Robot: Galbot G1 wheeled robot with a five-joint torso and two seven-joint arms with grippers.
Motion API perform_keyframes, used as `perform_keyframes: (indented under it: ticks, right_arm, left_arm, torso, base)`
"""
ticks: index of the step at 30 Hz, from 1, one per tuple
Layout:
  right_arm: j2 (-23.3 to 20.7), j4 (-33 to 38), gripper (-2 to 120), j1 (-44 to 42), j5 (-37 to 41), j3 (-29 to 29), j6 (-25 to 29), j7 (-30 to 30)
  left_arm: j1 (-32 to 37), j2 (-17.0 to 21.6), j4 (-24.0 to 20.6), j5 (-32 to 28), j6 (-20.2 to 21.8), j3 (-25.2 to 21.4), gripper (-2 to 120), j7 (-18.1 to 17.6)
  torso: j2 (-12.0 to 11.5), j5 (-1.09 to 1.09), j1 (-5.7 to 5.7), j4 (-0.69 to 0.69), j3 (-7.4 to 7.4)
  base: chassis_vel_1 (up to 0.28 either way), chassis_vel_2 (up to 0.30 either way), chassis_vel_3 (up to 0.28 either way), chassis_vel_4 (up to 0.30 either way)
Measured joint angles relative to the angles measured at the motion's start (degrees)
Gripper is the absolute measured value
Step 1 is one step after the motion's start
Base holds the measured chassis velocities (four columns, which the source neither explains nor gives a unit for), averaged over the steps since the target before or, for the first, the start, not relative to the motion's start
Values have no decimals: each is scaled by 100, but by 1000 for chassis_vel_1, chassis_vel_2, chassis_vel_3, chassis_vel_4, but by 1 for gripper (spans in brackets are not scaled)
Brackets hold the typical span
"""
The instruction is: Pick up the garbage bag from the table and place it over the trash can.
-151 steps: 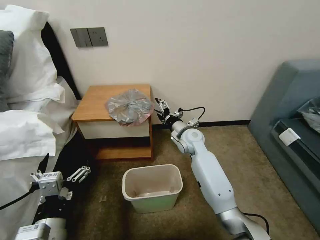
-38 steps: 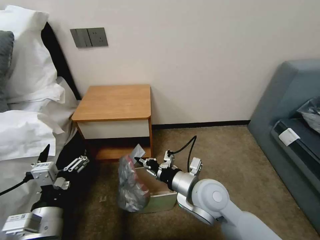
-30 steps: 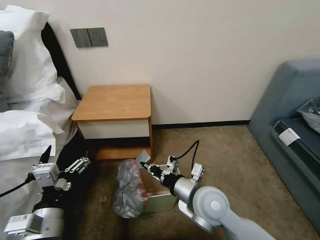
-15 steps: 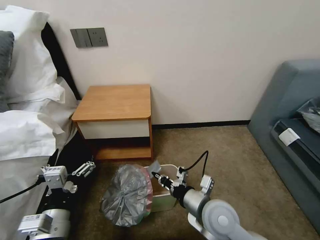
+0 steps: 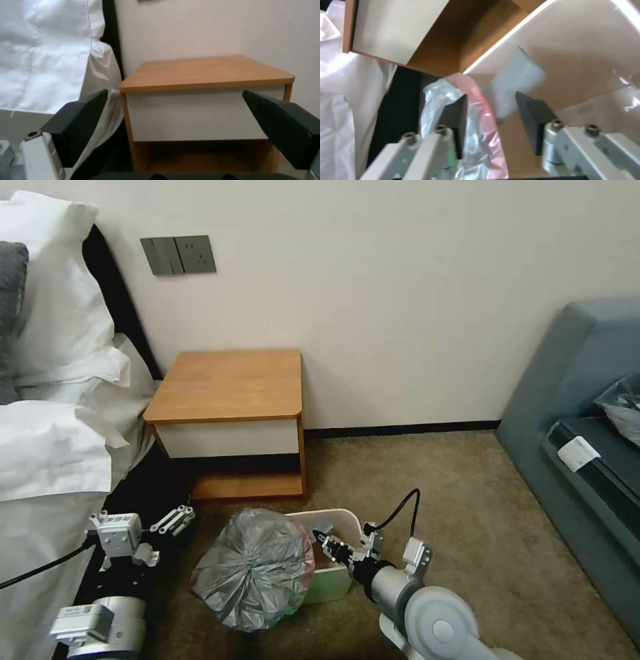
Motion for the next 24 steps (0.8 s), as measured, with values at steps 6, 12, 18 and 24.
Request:
perform_keyframes:
  ticks: [6,12,18,24]
  right_arm:
    - [-137,172,62,-133,-66,112,-10,40]
    - [-206,405,84,-268,-212,285,-11,51]
    - [-173,579,99,-423,-565,575,-2,-103]
    - [-55,567,100,-535,-767,1006,10,-248]
  left_arm:
    - [-61,-17,57,32,-3,27,100,3]
    - [-87,-50,130,145,-6,70,100,34]
    - [6,-80,186,423,-27,134,100,43]
    - [263,-126,438,727,-96,542,100,-57]
  torso:
    - [0,0,0,0,0]
    - [0,0,0,0,0]
    - [0,0,0,-1,0]
    - [0,0,0,0,0]
  base:
    - [0,0,0,0]
    - [0,0,0,0]
    - [0,0,0,0]
    - [0,0,0,0]
